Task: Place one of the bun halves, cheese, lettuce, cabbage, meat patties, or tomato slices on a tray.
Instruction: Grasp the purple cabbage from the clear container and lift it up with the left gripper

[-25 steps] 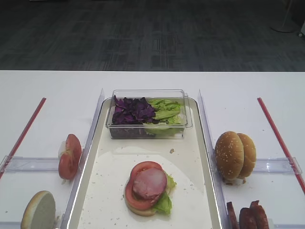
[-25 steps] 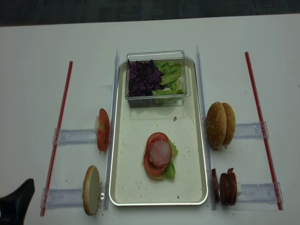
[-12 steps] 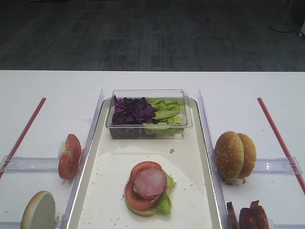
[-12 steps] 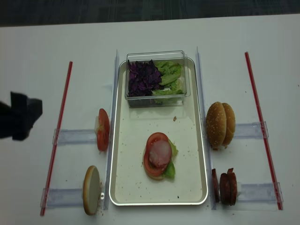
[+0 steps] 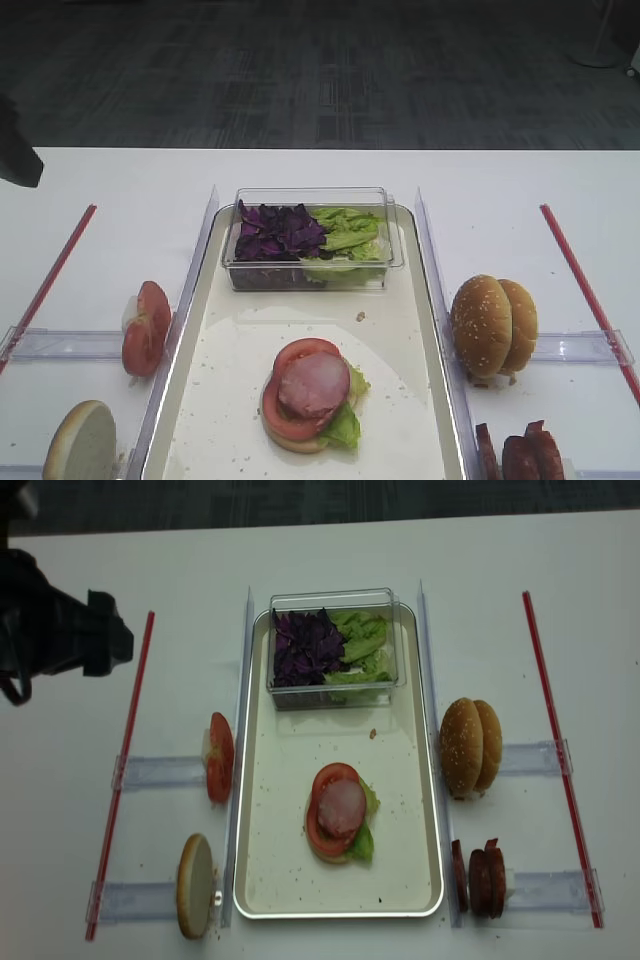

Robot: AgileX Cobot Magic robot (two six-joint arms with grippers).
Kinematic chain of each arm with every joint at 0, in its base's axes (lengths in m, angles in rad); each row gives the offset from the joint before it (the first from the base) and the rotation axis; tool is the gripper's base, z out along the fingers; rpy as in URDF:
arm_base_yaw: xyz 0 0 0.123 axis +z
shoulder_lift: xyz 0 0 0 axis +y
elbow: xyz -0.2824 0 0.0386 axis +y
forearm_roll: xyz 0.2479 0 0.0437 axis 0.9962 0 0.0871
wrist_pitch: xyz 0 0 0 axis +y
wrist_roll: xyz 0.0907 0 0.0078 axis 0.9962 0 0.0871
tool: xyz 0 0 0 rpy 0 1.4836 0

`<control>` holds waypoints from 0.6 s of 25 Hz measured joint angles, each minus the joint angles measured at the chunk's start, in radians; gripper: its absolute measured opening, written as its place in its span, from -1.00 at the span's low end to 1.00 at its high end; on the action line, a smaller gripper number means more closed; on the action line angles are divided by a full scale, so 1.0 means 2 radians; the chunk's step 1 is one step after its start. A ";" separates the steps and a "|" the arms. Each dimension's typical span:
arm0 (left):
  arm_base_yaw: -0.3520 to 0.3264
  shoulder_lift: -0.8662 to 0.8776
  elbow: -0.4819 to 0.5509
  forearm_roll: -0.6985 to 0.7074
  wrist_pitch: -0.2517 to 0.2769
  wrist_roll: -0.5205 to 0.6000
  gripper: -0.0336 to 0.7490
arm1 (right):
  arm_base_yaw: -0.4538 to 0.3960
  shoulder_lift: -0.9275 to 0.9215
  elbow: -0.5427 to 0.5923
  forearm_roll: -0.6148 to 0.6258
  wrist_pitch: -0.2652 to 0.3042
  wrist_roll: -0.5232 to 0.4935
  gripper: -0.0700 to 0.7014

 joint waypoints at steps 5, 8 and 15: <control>0.000 0.066 -0.030 -0.001 -0.016 0.009 0.67 | 0.000 0.000 0.000 0.000 0.000 0.000 -0.32; 0.000 0.107 -0.058 -0.001 -0.016 0.014 0.67 | 0.000 0.000 0.000 0.000 0.000 0.000 -0.32; 0.000 0.198 -0.137 -0.003 -0.014 0.026 0.67 | 0.000 0.000 0.000 0.000 0.000 0.000 -0.32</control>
